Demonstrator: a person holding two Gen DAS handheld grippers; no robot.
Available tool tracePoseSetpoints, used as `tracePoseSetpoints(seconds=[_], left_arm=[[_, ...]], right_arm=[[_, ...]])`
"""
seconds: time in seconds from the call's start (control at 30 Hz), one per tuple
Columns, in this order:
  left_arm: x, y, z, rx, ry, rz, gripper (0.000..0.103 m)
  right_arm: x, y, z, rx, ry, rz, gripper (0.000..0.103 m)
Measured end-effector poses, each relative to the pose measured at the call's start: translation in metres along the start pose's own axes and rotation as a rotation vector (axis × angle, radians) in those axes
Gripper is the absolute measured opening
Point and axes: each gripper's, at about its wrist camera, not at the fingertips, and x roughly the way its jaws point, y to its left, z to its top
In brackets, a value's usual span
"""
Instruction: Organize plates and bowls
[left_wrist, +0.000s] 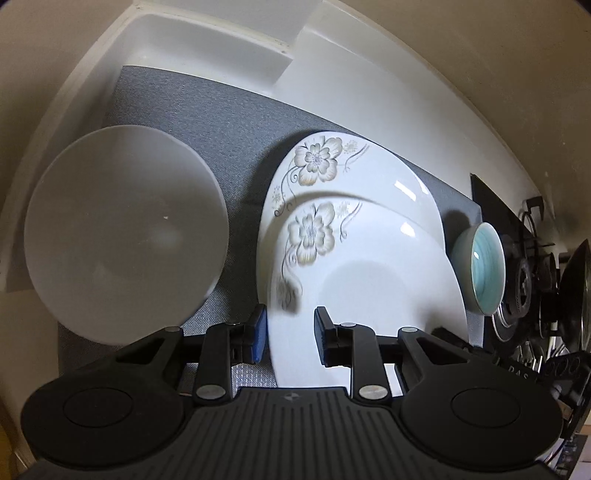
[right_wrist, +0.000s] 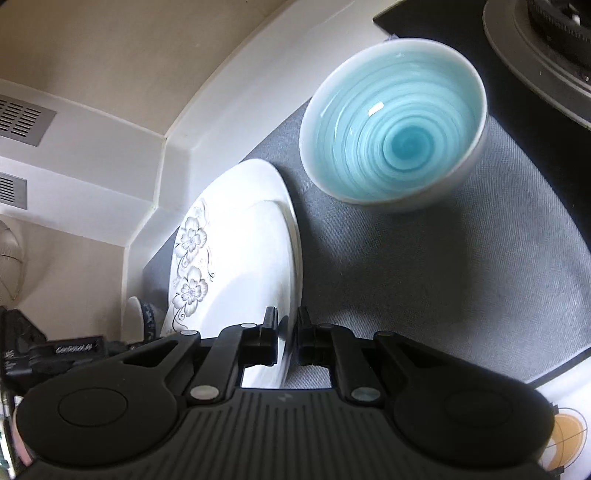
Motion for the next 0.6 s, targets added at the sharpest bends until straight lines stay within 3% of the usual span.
tracePoseSetpoints(seconds=[0.4, 0.6], left_arm=[[0.007, 0.000, -0.015, 0.003, 0.007, -0.033, 0.026], [0.009, -0.006, -0.019, 0.040, -0.007, -0.019, 0.022]], right_arm=[[0.004, 0.009, 0.007, 0.000, -0.029, -0.050, 0.011], [0.006, 0.023, 0.005, -0.059, -0.024, -0.127, 0.015]])
